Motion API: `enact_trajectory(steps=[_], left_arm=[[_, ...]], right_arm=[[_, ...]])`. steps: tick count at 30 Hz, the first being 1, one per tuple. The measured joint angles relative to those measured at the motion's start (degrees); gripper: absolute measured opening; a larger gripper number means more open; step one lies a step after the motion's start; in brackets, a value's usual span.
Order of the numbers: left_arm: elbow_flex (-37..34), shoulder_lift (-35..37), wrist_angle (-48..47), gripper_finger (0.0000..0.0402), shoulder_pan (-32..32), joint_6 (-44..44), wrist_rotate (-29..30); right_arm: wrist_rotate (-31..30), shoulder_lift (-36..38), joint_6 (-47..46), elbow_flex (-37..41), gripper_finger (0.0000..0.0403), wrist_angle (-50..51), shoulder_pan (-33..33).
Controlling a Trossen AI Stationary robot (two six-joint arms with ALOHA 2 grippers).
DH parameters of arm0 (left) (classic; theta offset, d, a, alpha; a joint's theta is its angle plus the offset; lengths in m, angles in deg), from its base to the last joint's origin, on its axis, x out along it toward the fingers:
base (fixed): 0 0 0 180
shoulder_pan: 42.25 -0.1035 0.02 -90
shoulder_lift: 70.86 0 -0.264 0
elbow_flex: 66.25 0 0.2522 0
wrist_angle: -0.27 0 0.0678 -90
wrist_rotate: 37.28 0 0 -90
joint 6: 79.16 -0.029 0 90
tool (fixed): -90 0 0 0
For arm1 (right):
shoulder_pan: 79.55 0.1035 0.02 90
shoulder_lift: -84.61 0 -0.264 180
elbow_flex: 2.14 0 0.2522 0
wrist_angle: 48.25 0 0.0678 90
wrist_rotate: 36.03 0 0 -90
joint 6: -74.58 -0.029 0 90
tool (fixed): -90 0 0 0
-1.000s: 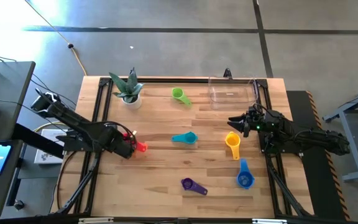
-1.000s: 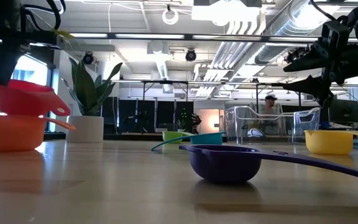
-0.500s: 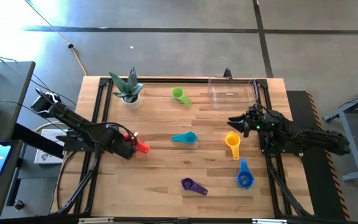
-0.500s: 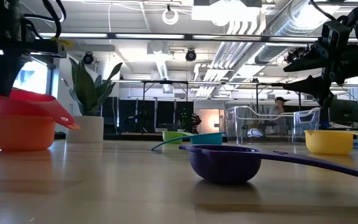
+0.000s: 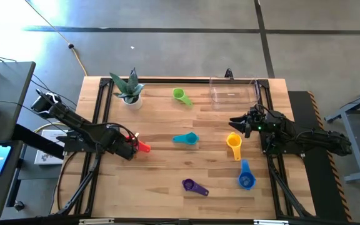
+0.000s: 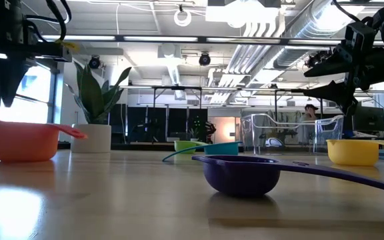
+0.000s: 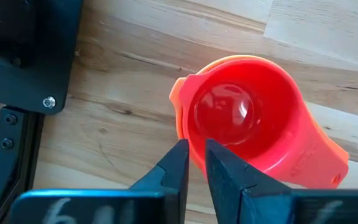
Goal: Nest measuring cups in basket
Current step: Stack thr red measuring cup into the orange measuring cup
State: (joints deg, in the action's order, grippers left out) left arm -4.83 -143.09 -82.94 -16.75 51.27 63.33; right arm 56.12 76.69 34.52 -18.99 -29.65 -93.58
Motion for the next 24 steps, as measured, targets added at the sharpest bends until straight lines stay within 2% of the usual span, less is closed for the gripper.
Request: enact_trajectory(steps=[10,16,24], left_arm=[[0.02,1.93,2.08,0.0078,0.0,-3.36,-1.12],[0.07,3.78,5.58,0.0076,0.0,-6.61,2.28],[2.16,4.28,12.72,0.0076,0.0,-19.44,6.49]], right_arm=[[0.02,0.0,-0.02,0.0,0.0211,0.0,-0.01],[0.05,0.03,-2.02,0.0,0.0211,-1.72,0.0],[0.03,-0.34,-1.99,-2.88,0.0211,-5.34,0.0]])
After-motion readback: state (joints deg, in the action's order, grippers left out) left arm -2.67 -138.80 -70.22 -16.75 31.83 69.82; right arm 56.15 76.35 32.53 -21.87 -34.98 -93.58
